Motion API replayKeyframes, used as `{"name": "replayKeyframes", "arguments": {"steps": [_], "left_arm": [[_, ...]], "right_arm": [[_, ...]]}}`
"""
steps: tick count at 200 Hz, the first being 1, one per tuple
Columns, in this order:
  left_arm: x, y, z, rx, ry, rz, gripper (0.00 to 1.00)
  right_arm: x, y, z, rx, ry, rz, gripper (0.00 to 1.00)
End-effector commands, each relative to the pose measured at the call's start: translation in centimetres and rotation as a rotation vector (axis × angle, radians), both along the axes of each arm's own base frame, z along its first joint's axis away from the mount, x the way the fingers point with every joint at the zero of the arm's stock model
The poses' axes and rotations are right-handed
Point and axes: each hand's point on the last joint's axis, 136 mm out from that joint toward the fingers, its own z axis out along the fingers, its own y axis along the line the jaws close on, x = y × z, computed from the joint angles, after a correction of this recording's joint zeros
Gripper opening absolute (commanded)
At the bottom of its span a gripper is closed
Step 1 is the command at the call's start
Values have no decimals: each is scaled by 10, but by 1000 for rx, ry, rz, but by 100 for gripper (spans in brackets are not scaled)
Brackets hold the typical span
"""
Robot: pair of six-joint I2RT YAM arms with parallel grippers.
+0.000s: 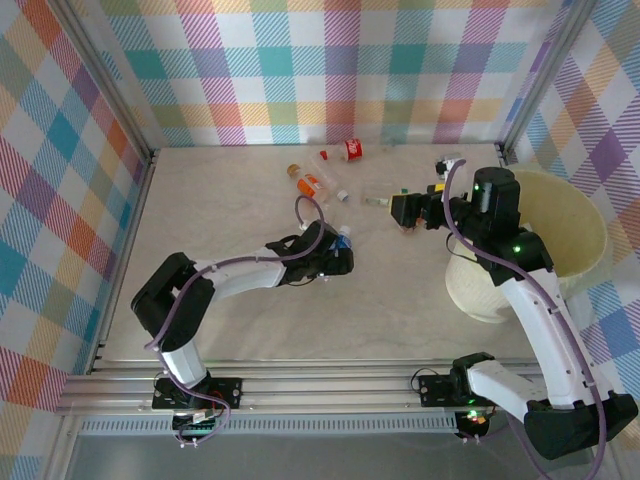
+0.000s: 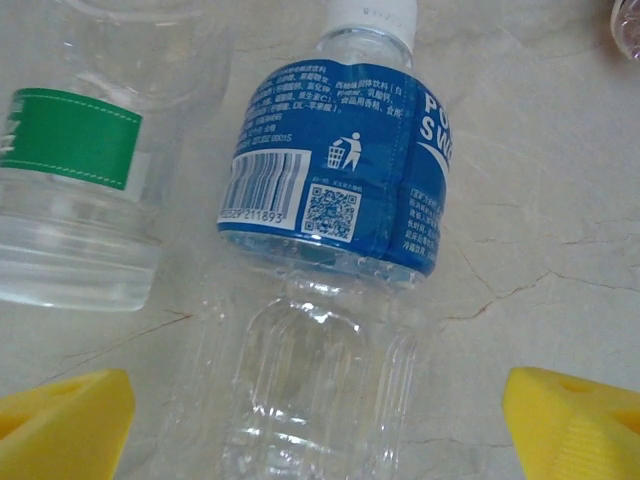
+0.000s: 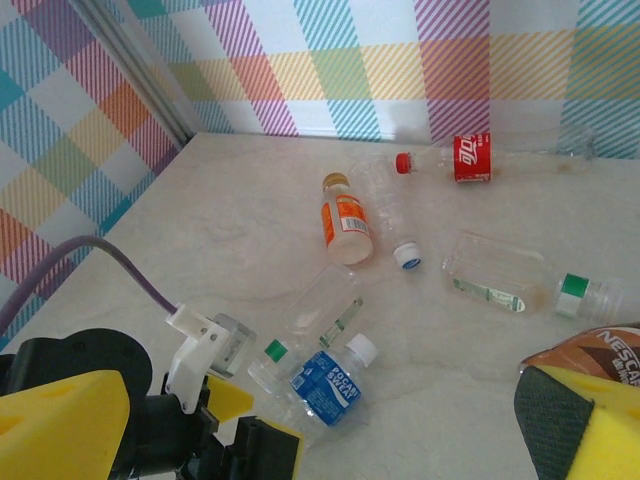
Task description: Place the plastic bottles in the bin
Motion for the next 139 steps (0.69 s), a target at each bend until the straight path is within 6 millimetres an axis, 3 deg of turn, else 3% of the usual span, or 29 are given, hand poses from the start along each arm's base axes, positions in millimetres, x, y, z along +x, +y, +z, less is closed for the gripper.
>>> {"name": "replayKeyframes", "arguments": {"steps": [1,62,84,116,139], "left_arm": [[-4,-14,0,0,16,-32,93],[-8,-17,-33,62,41,18,82],[-6,-17,-39,92,38,26,72],[-7,-28,-32,47,9,2,57],[-12,-38,-17,-21,-22,-46,53]], "right_arm": [[-5,-3,16,-20,-72,-2,100],[-7,-4,17,-24,-82,-3,100],[-6,-3,18,-17,-83,-2,100],[-6,-3,17,-17,-82,-2,100],[-4,-3,14,-11,-73,-7,100]]}}
